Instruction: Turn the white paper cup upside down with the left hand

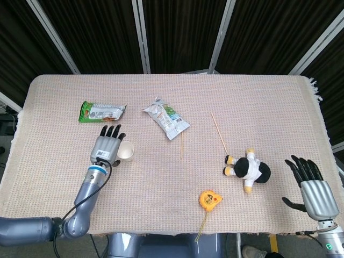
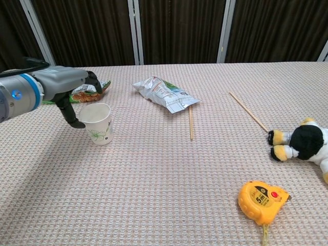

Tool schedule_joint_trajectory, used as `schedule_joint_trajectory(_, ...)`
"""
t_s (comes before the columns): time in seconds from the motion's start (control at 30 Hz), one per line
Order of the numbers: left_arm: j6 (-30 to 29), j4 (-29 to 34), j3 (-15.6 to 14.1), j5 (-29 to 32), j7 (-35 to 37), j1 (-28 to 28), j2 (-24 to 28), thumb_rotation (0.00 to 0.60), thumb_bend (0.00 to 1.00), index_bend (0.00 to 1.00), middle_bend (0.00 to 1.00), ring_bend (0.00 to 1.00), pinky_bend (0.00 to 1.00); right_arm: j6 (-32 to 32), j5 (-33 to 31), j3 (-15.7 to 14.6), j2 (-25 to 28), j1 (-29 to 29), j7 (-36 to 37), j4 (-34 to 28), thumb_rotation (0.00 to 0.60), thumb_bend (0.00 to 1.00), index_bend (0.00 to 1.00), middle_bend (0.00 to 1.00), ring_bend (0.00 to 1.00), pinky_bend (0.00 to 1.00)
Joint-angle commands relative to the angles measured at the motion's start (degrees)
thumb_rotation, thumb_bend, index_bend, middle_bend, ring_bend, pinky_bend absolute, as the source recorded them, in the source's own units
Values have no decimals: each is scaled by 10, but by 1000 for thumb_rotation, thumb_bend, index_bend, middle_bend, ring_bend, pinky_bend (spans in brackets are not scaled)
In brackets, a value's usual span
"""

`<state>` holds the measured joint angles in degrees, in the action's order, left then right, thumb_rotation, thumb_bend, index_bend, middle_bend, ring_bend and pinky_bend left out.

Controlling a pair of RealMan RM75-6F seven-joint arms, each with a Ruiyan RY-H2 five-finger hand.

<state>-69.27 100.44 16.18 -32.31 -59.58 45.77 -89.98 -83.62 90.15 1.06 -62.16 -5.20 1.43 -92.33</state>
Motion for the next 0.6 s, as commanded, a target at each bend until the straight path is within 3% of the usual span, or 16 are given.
schedule_joint_trajectory(0.03,-10,-16,-1,14,-9,18,-17,600,139,195,0,0,0,-1,1,0,2,1,6,0,600,46,57,0,0,0)
schedule_joint_trajectory(0.4,-30,-54,-12,51,-30,49,-51,600,139,385,0,0,0,-4,1,0,9,2,22,1,600,45,78,0,0,0)
schedule_joint_trajectory(0.47,-33,-57,-15,47,-22,48,-52,600,137,446,0,0,0,-5,2,0,9,2,23,1,600,46,92,0,0,0)
schedule_joint_trajectory(0.6,-36,-54,-19,29,3,42,-49,600,139,471,0,0,0,-8,4,0,9,3,24,1,600,47,58,0,0,0)
